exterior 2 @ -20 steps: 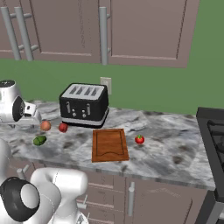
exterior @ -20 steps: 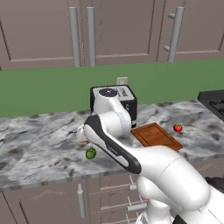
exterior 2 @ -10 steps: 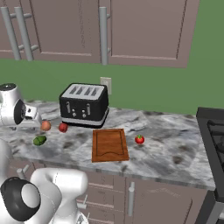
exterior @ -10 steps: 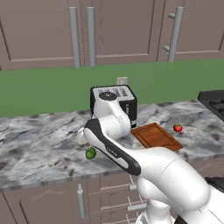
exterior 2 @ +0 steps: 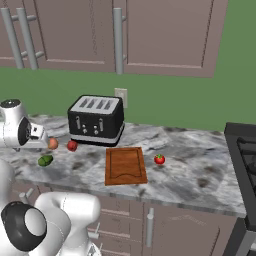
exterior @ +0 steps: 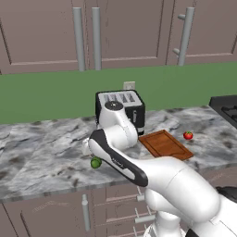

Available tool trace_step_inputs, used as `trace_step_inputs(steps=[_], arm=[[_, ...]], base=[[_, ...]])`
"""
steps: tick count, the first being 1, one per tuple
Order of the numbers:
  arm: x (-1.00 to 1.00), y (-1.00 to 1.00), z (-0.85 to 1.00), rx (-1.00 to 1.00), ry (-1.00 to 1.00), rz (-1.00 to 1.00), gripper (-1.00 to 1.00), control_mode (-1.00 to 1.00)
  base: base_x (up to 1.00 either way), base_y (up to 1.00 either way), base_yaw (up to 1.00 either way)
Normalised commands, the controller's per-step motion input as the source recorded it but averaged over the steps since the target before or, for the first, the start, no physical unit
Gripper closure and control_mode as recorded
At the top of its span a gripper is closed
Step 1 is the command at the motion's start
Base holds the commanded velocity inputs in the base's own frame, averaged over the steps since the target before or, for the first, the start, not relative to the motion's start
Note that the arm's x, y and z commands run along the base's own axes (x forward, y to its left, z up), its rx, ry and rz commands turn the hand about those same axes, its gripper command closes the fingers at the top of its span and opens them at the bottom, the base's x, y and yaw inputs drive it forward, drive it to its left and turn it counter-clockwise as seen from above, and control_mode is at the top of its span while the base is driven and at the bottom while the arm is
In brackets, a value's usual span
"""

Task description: Place the avocado, onion, tomato, and bell pepper on the cutting board.

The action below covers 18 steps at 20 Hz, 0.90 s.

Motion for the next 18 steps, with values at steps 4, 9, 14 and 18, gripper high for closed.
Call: trace_step_inputs(steps=[4,9,14,18], arm=[[0.06,0.0,-0.03,0.0,0.0,-0.03,-1.0,-1.0],[0.15,0.0,-0.02,0.0,0.01,-0.05,-1.0,-1.0],[0.19,0.0,-0.09,0.0,0.03,-0.04,-1.0,-1.0],[0.2,0.0,-0.15,0.0,0.05,-0.04,-1.0,-1.0]], base=[[0.0,0.0,0.0],[0.0,0.0,0.0],[0.0,0.0,0.0],[0.0,0.0,0.0]])
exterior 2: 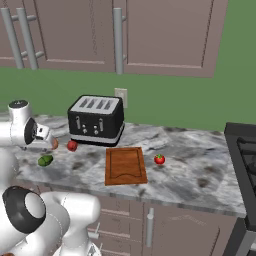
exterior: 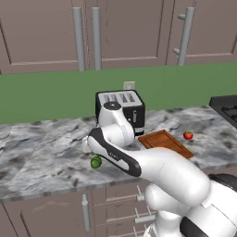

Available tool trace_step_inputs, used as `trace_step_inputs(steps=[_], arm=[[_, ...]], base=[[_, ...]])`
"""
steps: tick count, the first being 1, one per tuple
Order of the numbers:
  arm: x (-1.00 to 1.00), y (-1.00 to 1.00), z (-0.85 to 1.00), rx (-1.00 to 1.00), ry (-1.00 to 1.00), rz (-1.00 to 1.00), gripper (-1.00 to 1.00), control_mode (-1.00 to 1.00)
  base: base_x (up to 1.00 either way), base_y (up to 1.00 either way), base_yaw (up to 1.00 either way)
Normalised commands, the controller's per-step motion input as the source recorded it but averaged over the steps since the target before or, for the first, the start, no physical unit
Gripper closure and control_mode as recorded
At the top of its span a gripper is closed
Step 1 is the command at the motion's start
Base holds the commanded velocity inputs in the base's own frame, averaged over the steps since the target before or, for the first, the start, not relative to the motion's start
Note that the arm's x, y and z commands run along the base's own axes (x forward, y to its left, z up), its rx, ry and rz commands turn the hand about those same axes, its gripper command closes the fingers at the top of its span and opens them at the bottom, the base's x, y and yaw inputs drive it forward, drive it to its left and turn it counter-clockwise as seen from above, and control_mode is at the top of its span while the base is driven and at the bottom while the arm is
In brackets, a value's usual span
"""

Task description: Place the avocado, onion, tomato, and bell pepper on the cutting board.

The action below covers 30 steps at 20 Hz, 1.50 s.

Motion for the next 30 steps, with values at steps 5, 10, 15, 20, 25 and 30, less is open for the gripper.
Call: trace_step_inputs(steps=[5,10,15,20,25,30], arm=[[0.16,0.0,-0.18,0.0,0.03,-0.03,-1.0,-1.0],[0.2,0.0,-0.21,0.0,0.04,-0.02,-1.0,-1.0],[0.16,0.0,-0.25,0.0,0.04,-0.02,-1.0,-1.0],[0.14,0.04,-0.24,0.0,0.04,-0.02,-1.0,-1.0],[0.12,0.08,-0.19,0.0,0.03,-0.01,-1.0,-1.0],[0.07,0.0,-0.12,0.0,0.0,0.0,-1.0,-1.0]], base=[[0.0,0.0,0.0],[0.0,0.0,0.0],[0.0,0.0,0.0],[0.0,0.0,0.0],[0.0,0.0,0.0],[0.0,0.0,0.0]])
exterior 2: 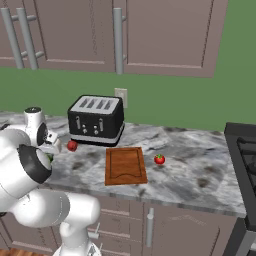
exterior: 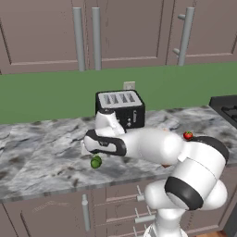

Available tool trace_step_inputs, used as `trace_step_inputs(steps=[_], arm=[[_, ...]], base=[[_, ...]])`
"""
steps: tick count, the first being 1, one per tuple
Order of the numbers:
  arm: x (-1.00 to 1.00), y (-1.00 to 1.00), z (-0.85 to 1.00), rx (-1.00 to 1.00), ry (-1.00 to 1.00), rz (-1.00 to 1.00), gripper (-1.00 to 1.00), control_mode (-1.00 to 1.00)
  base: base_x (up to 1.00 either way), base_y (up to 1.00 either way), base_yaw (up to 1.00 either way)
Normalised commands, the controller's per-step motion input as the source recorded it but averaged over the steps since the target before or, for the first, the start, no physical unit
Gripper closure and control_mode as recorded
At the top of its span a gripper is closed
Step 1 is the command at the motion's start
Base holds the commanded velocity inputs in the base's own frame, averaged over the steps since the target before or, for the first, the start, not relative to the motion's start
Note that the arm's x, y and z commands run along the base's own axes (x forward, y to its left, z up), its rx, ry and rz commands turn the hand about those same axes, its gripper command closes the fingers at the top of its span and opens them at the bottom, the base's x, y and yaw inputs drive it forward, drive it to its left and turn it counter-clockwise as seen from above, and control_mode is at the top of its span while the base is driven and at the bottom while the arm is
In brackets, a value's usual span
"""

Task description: Place the avocado, onion, tomato, and bell pepper on the cutting board.

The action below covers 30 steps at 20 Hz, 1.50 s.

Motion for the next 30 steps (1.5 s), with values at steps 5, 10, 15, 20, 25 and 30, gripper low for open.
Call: trace_step_inputs(steps=[5,10,15,20,25,30], arm=[[0.1,0.07,-0.21,0.0,0.02,-0.01,-1.0,-1.0],[0.0,0.04,-0.17,0.0,0.0,-0.01,-1.0,-1.0],[0.0,0.01,-0.18,0.0,0.0,-0.02,-1.0,-1.0],[0.01,0.04,-0.18,0.0,0.0,-0.01,-1.0,-1.0],[0.07,0.1,-0.17,0.0,0.0,0.0,-1.0,-1.0],[0.08,0.1,-0.16,0.0,0.0,0.0,-1.0,-1.0]], base=[[0.0,0.0,0.0],[0.0,0.0,0.0],[0.0,0.0,0.0],[0.0,0.0,0.0],[0.0,0.0,0.0],[0.0,0.0,0.0]])
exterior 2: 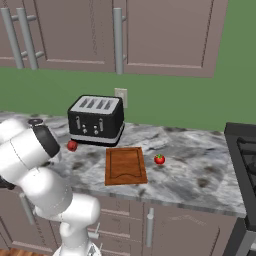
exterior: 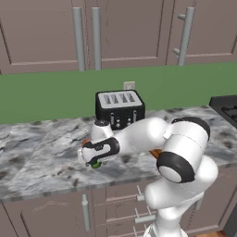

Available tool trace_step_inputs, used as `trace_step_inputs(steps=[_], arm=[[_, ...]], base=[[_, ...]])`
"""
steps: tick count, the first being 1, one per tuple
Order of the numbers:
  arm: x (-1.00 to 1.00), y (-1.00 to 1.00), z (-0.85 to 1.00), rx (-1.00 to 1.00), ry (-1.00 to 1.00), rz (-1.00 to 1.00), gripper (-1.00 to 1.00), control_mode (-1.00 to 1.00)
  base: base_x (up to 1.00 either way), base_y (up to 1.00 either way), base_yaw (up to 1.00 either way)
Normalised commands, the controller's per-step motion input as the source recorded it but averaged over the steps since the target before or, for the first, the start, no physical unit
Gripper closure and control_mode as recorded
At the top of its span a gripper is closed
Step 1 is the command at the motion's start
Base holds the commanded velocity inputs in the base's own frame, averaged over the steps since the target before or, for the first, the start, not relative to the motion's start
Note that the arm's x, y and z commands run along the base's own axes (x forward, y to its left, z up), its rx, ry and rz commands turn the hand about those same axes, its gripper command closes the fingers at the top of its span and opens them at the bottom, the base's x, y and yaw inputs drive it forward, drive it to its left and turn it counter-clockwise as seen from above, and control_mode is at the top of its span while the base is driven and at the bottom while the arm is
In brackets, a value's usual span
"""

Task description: Place the avocado, onion, tomato, and bell pepper on the cutting board.

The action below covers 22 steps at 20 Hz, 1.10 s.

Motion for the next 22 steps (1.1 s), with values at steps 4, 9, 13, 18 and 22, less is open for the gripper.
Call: trace_step_inputs(steps=[4,9,13,18,22], arm=[[0.03,0.07,-0.19,0.0,0.0,-0.01,1.0,-1.0],[0.09,-0.01,-0.07,0.0,0.0,0.0,1.0,-1.0],[0.0,-0.12,0.25,0.0,0.0,-0.02,1.0,-1.0],[0.0,-0.34,0.48,0.0,-0.02,0.0,1.0,-1.0],[-0.08,-0.53,0.41,0.0,-0.05,0.0,1.0,-1.0]], base=[[0.0,0.0,0.0],[0.0,0.0,0.0],[0.0,0.0,0.0],[0.0,0.0,0.0],[0.0,0.0,0.0]])
